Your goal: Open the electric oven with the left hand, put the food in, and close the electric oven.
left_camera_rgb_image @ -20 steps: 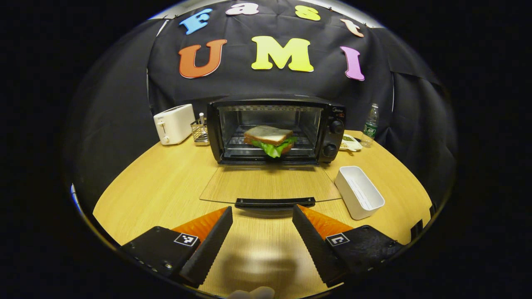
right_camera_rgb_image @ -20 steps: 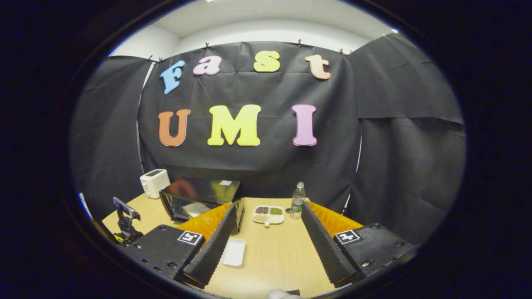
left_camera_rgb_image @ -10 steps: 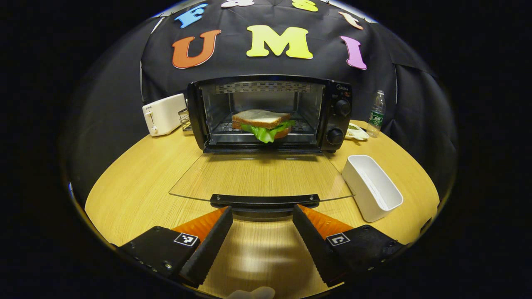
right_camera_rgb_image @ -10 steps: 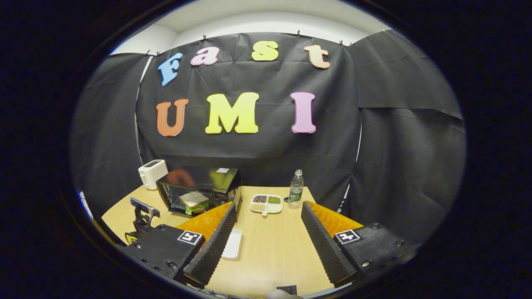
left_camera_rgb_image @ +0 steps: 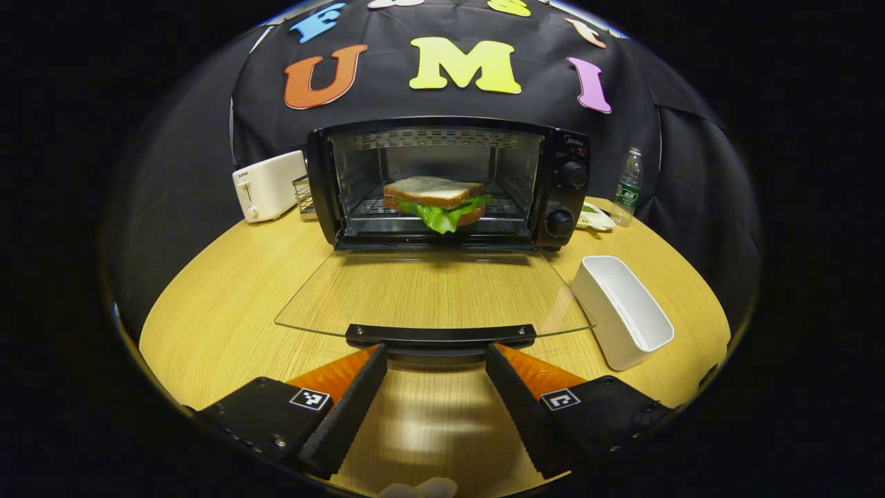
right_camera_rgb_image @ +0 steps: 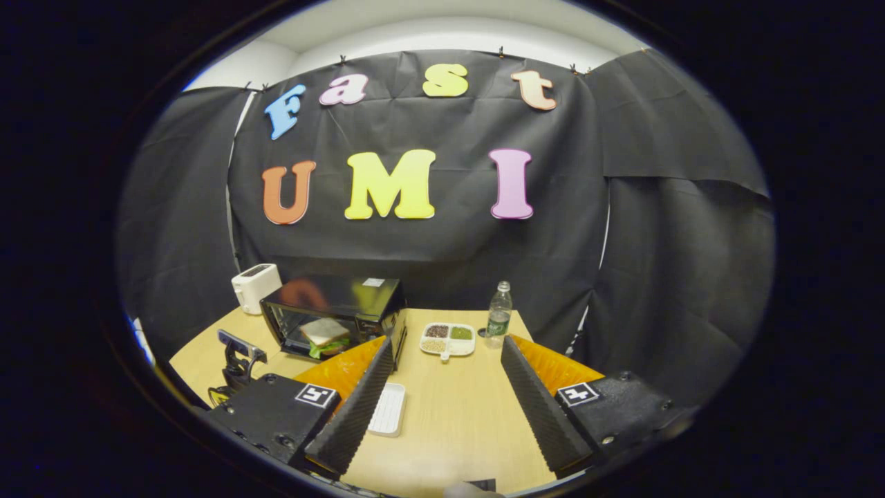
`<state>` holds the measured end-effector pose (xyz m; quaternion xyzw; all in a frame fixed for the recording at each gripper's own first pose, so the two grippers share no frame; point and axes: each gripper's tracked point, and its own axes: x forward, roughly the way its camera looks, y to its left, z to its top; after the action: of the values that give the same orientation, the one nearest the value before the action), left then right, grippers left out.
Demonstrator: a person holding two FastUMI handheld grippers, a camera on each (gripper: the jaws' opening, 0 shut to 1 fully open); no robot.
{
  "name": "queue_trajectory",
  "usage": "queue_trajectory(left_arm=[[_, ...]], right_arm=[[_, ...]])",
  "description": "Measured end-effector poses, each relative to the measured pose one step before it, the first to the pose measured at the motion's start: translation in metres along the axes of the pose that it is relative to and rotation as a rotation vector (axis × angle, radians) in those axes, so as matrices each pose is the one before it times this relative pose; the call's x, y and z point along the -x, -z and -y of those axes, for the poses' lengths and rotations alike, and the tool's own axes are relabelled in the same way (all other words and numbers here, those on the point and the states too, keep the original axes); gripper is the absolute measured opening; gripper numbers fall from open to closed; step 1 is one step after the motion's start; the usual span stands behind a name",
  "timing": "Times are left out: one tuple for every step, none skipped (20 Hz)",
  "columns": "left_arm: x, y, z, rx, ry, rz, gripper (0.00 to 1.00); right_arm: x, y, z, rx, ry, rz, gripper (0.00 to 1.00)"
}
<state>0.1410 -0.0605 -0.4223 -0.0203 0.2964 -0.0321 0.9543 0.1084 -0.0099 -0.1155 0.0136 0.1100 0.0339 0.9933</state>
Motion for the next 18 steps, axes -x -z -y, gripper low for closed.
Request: queue_trajectory(left_arm=[[0.00182,-0.00087,0.00006,-0.00507,0.00082,-0.00428,0.95],[0.00149,-0.00273,-0.00012,0.00250,0.00182,0.00228,0.95],[0.00240,-0.00492,0.00009,0.00849,0.00169,0.00406,0.95],[0.00286,-0.00608,0.00078,0.00492,0.00334,0.00741,0.95],[0.00170,-0.00243,-0.00328,0.00302,0.00175,0.00978,0.95],[0.00171,-0.00769,0.00040,-0.00282,0.00376,0.01274,0.95],[0.00296,-0.00740,0.00048,-0.00373,0.00057,0.01157,0.94],[0.00102,-0.00839,-0.00021,-0.00420,0.00008,0.01430,0.94],[0.00128,-0.00771,-0.00008,-0.00217,0.00025,0.01394,0.94],[0.00083,-0.00902,-0.00026,0.00126,0.00096,0.01160,0.95],[-0.00002,-0.00890,0.00020,0.00310,0.00096,0.01148,0.95],[0.00001,-0.00995,0.00036,0.00375,0.00278,0.01205,0.95],[-0.00087,-0.00966,-0.00023,-0.00191,0.00122,0.01757,0.95],[-0.00058,-0.01058,-0.00058,-0.00934,0.00068,0.01534,0.95],[-0.00238,-0.00821,-0.00059,-0.00426,0.00011,0.01532,0.95],[-0.00333,-0.00628,-0.00066,0.00093,-0.00017,0.00230,0.96],[-0.00240,-0.00672,-0.00020,0.00441,0.00056,0.01049,0.96],[-0.00330,-0.01147,0.00363,0.00610,0.00058,0.00229,0.96]], right_arm=[[-0.00112,-0.00209,-0.00096,-0.00496,-0.00221,0.00238,0.97],[-0.00106,-0.00246,-0.00091,-0.00882,-0.00173,0.00601,0.97],[-0.00088,-0.00262,-0.00127,-0.00766,-0.00299,0.00157,0.97],[0.00031,-0.00169,-0.00073,-0.00380,-0.00239,0.00500,0.97],[-0.00015,-0.00263,-0.00058,-0.00009,-0.00103,0.00306,0.98],[-0.00007,-0.00186,-0.00075,0.00066,-0.00240,0.00396,0.97],[-0.00043,-0.00242,-0.00075,-0.00066,-0.00132,0.00392,0.97],[-0.00013,-0.00243,-0.00111,-0.00232,-0.00237,0.00435,0.97],[-0.00032,-0.00189,-0.00018,-0.00040,0.00147,0.00495,0.97],[-0.00064,-0.00269,0.00027,-0.00037,0.00143,0.00596,0.97],[-0.00014,-0.00211,0.00066,-0.00217,0.00196,0.00298,0.97],[-0.00046,-0.00037,0.00005,-0.00485,0.00071,0.00202,0.97],[-0.00041,-0.00223,0.00061,-0.00469,0.00203,0.00226,0.97],[-0.00037,-0.00117,0.00053,-0.00415,0.00181,0.00302,0.97],[-0.00018,-0.00170,0.00131,-0.00342,0.00325,0.00126,0.97],[0.00030,-0.00050,0.00079,-0.00348,0.00100,0.00040,0.97],[0.00028,-0.00093,0.00042,-0.00291,0.00078,0.00104,0.97],[-0.00094,-0.00025,0.00171,-0.00158,0.00523,0.00106,0.97]])
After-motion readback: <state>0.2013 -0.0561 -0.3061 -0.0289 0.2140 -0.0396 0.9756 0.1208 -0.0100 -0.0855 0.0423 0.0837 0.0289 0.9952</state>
